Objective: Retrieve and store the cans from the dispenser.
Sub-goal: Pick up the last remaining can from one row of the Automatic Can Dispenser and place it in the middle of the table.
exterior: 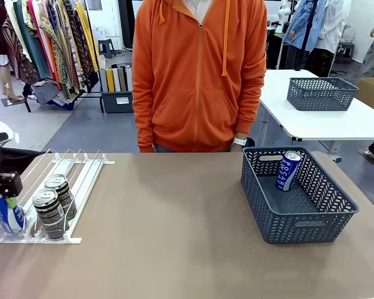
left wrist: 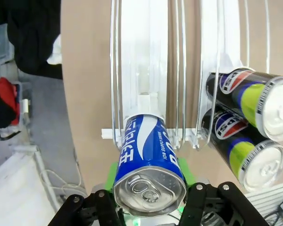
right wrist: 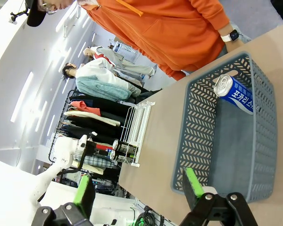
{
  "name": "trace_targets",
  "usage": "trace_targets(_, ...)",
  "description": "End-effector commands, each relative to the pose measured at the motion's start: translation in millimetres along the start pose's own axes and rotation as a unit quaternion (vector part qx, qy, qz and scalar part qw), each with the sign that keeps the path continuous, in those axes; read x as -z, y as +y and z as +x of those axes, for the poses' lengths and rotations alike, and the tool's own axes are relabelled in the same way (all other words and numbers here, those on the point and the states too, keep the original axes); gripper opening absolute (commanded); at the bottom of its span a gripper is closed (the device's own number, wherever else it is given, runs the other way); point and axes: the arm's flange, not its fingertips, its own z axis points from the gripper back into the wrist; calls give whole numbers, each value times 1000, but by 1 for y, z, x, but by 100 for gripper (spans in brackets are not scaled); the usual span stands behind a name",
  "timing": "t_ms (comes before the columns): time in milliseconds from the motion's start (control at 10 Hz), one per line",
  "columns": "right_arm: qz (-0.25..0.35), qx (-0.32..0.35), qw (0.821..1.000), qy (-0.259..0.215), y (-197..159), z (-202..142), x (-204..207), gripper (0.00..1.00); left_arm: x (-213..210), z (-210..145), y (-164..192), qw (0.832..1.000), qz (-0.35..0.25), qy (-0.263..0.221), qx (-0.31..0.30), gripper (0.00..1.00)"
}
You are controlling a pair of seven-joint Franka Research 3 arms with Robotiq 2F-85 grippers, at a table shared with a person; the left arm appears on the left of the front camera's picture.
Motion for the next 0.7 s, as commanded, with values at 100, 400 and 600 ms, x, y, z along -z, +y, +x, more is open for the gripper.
trace_targets(100,11,-5,1000,-12,2,3,3,100,-92,-32,-7,996,27,-71,47,0)
trace_targets(400,11,-5,1000,-12,2,3,3,100,-169,-81,10,982,-1,-185,33,0)
trace_targets(600,11,-5,1000,-12,2,3,3,100,-166,-86,27,987,-22,-159,-1,0)
